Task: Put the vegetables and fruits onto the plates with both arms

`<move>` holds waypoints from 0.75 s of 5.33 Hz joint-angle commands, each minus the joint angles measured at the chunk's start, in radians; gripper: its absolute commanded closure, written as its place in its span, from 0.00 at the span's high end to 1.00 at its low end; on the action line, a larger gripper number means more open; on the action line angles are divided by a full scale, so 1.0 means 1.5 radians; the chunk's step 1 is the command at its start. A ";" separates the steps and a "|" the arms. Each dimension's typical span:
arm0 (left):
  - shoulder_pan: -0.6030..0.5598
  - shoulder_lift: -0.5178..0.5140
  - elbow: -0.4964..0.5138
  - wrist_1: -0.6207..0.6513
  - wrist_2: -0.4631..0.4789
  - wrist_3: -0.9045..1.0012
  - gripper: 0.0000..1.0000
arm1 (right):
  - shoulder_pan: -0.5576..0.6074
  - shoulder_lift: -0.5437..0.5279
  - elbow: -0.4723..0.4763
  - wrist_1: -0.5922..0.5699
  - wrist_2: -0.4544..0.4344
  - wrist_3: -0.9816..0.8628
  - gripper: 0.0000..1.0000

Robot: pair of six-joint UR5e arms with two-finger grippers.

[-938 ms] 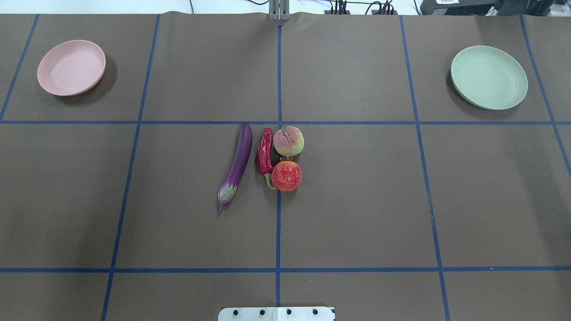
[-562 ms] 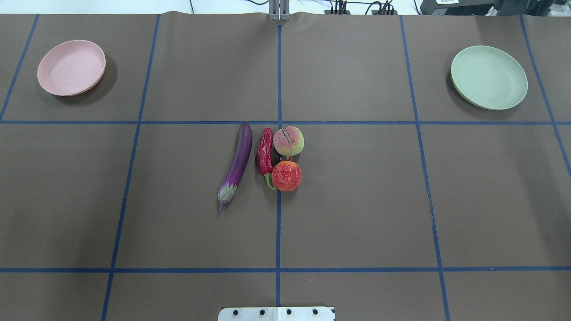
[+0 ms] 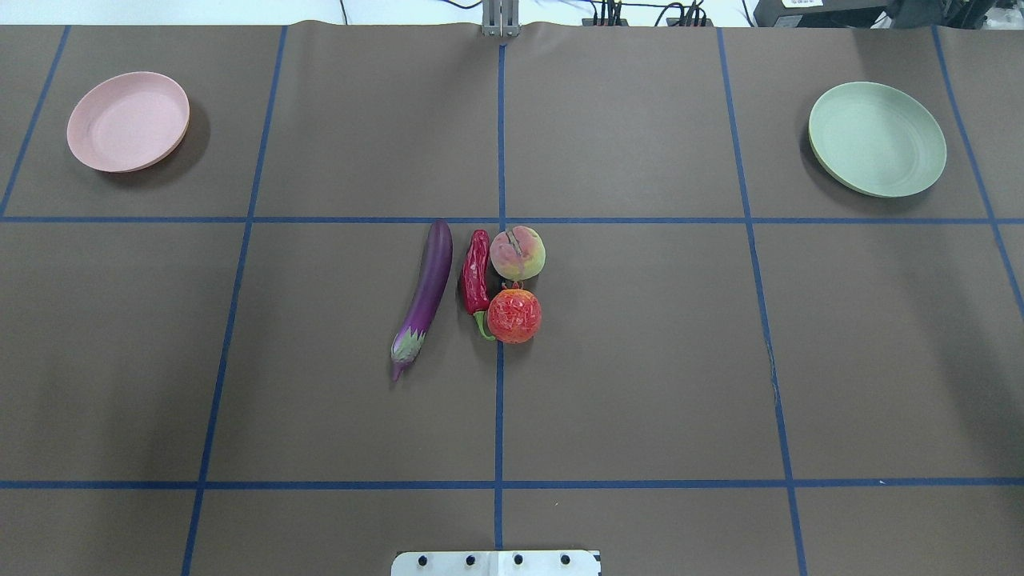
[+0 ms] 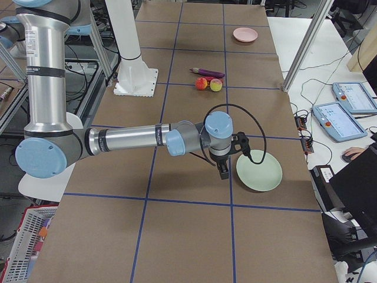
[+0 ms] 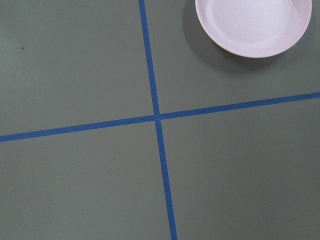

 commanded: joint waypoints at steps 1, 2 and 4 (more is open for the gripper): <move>0.001 -0.002 -0.001 -0.006 -0.001 0.000 1.00 | -0.100 0.094 0.017 0.004 0.001 0.174 1.00; 0.001 -0.002 -0.002 -0.014 -0.002 0.000 1.00 | -0.174 0.159 0.037 0.003 -0.041 0.320 1.00; 0.001 0.002 0.004 -0.047 -0.003 -0.003 1.00 | -0.379 0.287 0.032 -0.007 -0.225 0.548 1.00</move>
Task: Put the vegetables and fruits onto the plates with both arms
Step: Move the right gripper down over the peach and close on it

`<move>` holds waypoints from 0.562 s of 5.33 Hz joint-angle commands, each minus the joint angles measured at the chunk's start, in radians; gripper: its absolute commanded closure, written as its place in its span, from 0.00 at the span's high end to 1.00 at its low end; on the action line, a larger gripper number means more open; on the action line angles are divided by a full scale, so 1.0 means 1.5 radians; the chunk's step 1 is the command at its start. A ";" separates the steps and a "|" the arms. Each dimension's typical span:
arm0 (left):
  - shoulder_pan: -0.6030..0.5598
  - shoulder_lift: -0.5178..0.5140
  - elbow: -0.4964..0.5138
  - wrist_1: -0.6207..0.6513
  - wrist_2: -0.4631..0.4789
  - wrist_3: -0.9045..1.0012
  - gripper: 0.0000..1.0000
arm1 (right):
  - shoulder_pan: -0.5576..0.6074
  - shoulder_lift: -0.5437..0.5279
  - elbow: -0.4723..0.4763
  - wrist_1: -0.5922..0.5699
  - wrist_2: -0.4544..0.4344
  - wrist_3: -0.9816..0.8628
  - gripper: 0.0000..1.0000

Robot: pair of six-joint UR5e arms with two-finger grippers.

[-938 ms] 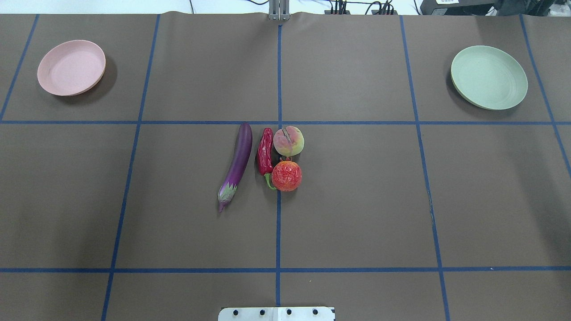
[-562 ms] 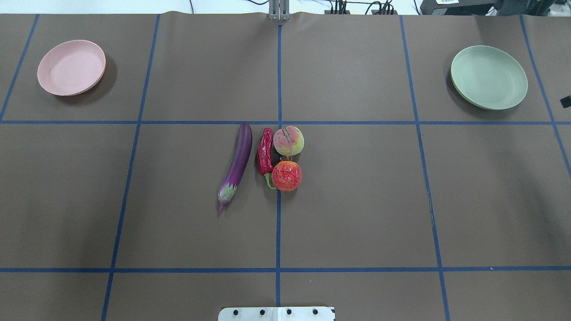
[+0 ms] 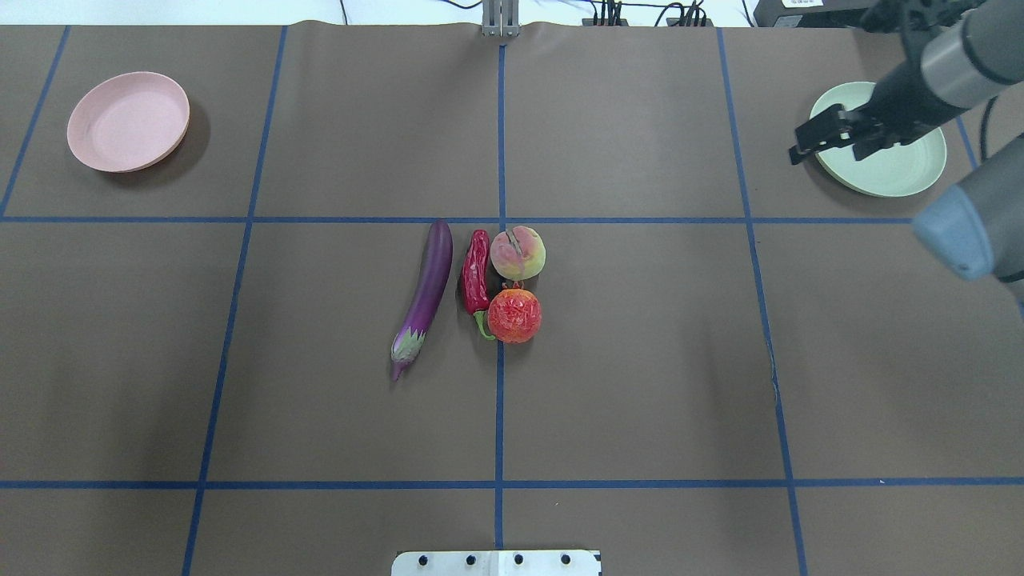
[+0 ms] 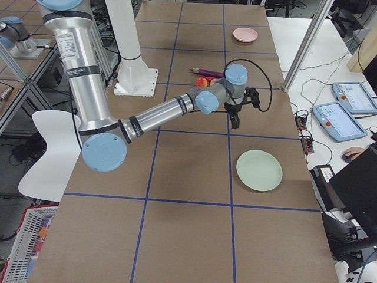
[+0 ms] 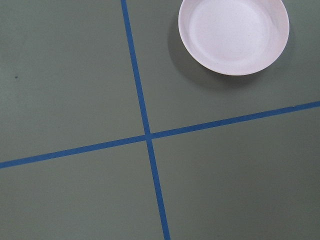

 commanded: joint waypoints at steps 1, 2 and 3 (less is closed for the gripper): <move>0.000 0.003 0.004 -0.010 0.000 0.001 1.00 | -0.157 0.101 -0.015 -0.007 -0.128 0.144 1.00; 0.000 0.006 0.005 -0.011 0.000 0.002 1.00 | -0.211 0.172 -0.055 -0.045 -0.196 0.183 1.00; 0.000 0.006 0.006 -0.011 0.000 0.002 1.00 | -0.249 0.256 -0.127 -0.069 -0.236 0.191 1.00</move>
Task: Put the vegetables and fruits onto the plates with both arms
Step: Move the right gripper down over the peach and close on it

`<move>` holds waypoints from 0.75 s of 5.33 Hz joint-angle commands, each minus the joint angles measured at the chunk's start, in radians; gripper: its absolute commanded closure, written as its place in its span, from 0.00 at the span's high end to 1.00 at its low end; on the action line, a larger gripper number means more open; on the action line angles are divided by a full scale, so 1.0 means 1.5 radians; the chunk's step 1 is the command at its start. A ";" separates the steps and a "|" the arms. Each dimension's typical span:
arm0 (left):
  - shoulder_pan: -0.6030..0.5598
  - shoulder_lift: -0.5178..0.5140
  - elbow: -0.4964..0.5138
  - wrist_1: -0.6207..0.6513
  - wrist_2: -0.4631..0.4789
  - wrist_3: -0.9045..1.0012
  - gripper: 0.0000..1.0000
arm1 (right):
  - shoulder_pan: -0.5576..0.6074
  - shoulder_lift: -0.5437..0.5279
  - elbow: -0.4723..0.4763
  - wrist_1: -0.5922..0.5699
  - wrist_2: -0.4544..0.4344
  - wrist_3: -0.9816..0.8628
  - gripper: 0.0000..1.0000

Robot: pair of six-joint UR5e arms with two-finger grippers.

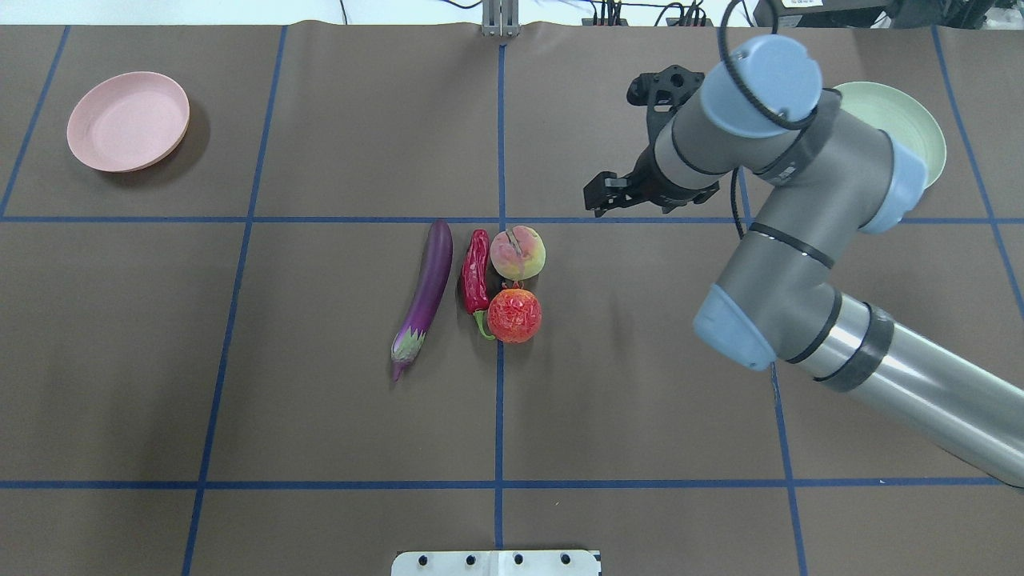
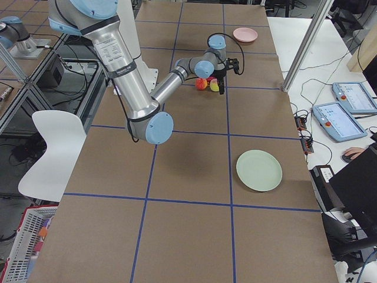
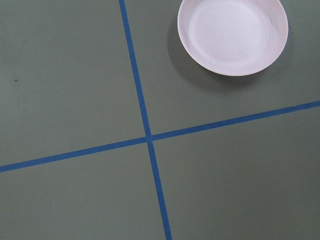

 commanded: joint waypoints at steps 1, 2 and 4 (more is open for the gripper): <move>0.000 0.001 0.001 0.000 0.000 0.000 1.00 | -0.057 0.133 -0.143 -0.022 -0.068 0.021 1.00; 0.001 0.001 0.001 0.000 0.001 0.000 1.00 | -0.068 0.163 -0.184 -0.021 -0.080 0.021 1.00; 0.001 0.001 0.001 0.000 0.001 0.000 1.00 | -0.087 0.174 -0.214 -0.018 -0.105 0.017 1.00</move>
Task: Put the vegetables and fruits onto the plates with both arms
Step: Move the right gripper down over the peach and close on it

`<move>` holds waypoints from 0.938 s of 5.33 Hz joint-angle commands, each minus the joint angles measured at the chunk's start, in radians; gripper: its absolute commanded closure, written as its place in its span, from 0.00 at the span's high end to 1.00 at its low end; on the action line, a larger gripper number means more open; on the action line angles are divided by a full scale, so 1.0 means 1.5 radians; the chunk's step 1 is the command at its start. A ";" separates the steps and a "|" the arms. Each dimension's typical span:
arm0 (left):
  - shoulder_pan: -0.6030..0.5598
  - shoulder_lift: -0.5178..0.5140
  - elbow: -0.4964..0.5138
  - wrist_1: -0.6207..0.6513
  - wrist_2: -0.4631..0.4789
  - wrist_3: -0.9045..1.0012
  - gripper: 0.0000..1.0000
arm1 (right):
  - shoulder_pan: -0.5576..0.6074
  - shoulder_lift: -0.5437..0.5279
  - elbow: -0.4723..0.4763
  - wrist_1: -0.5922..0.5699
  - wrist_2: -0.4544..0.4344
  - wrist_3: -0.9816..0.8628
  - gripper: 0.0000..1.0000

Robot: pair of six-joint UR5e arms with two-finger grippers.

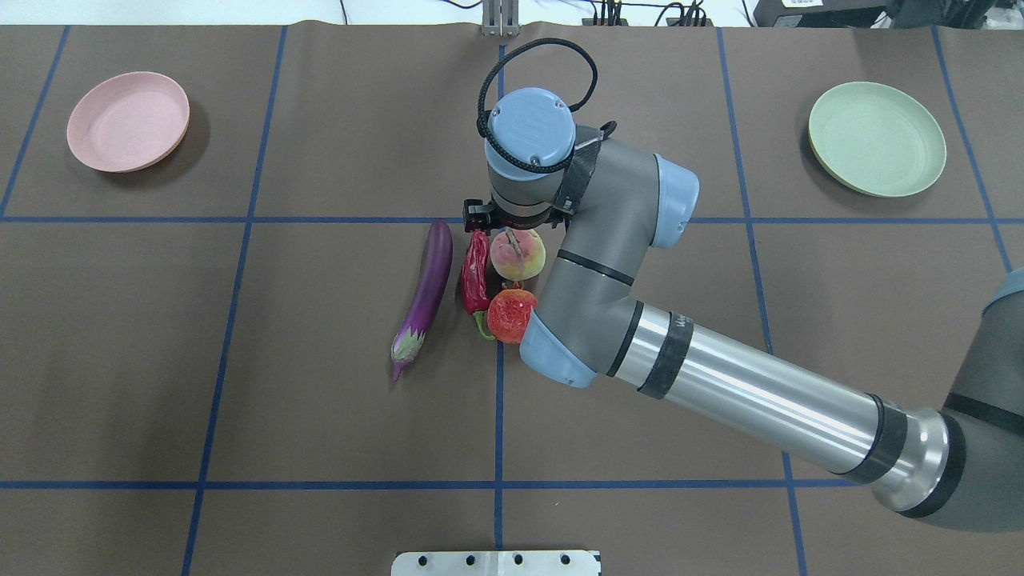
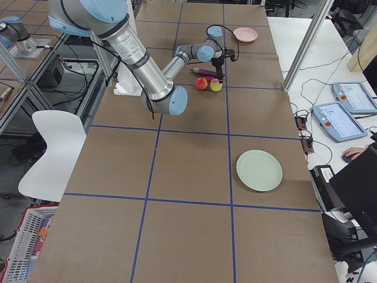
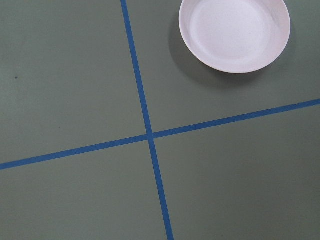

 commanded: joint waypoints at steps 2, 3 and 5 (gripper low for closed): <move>0.000 0.000 0.002 -0.001 0.000 0.000 1.00 | -0.024 0.002 -0.024 0.003 -0.025 -0.003 1.00; 0.000 0.000 0.002 -0.001 0.000 0.000 1.00 | -0.028 -0.001 -0.025 0.003 -0.026 -0.007 1.00; 0.000 0.000 0.006 0.000 0.000 0.001 1.00 | -0.035 -0.002 -0.030 0.004 -0.027 -0.007 1.00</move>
